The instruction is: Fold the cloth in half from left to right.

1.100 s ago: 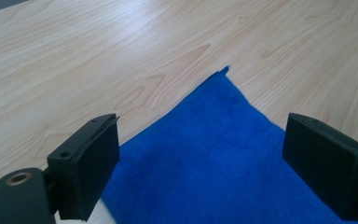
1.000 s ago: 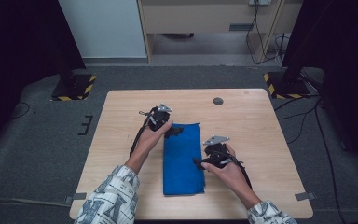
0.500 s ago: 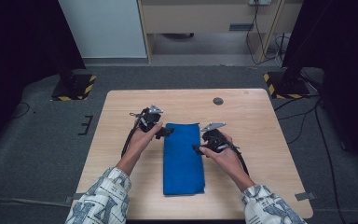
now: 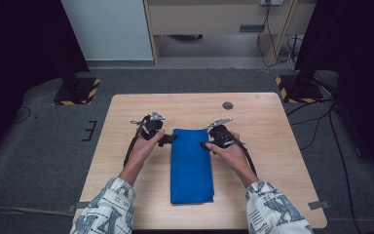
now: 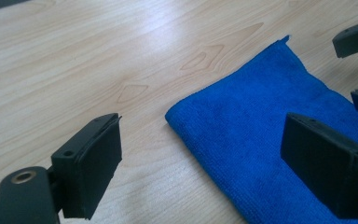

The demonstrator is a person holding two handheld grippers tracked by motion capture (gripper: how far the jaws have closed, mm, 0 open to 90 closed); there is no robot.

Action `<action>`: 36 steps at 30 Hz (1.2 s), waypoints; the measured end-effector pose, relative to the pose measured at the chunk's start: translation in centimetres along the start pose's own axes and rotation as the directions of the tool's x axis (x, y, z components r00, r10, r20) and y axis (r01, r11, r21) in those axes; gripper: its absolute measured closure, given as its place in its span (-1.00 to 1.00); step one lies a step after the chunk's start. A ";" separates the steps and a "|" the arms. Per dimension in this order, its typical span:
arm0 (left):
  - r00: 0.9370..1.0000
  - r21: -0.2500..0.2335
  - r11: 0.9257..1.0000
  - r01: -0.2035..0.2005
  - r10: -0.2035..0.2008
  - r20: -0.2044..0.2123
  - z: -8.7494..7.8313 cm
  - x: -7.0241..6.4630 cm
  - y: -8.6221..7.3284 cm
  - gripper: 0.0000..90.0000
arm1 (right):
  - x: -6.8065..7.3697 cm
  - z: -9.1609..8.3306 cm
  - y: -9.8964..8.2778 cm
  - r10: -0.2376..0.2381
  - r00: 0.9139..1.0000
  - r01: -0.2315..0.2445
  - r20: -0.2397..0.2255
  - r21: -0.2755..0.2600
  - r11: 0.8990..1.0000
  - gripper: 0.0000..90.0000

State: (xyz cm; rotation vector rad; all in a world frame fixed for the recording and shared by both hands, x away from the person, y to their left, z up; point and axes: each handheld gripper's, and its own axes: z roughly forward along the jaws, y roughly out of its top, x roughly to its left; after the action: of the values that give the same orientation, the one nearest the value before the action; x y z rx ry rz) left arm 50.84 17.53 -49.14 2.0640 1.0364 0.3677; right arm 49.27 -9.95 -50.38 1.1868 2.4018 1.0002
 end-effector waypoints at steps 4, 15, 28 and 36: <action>1.000 0.004 1.000 0.005 -0.005 -0.002 0.0 0.3 -0.2 -0.71 | -0.4 0.1 0.3 0.013 1.000 -0.013 0.002 -0.006 1.000 -0.25; 1.000 -0.001 1.000 0.005 -0.005 0.001 0.3 0.5 -0.4 -0.68 | -1.6 0.7 2.1 -0.014 1.000 0.014 -0.002 0.008 1.000 -0.08; 1.000 0.002 1.000 0.009 -0.009 0.014 0.8 0.4 -0.6 -0.68 | -2.3 0.7 3.2 0.007 1.000 -0.007 0.008 0.005 1.000 -0.19; 1.000 0.012 1.000 0.029 -0.029 -0.008 1.3 1.3 -0.6 -0.67 | -2.9 1.2 4.1 0.031 0.999 -0.032 0.007 0.008 0.999 -0.31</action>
State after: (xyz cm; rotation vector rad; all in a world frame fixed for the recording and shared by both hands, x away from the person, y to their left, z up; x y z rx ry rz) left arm 52.04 18.03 -50.53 2.0575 1.0737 0.3557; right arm 54.11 -9.94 -48.62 1.2328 2.3916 0.9945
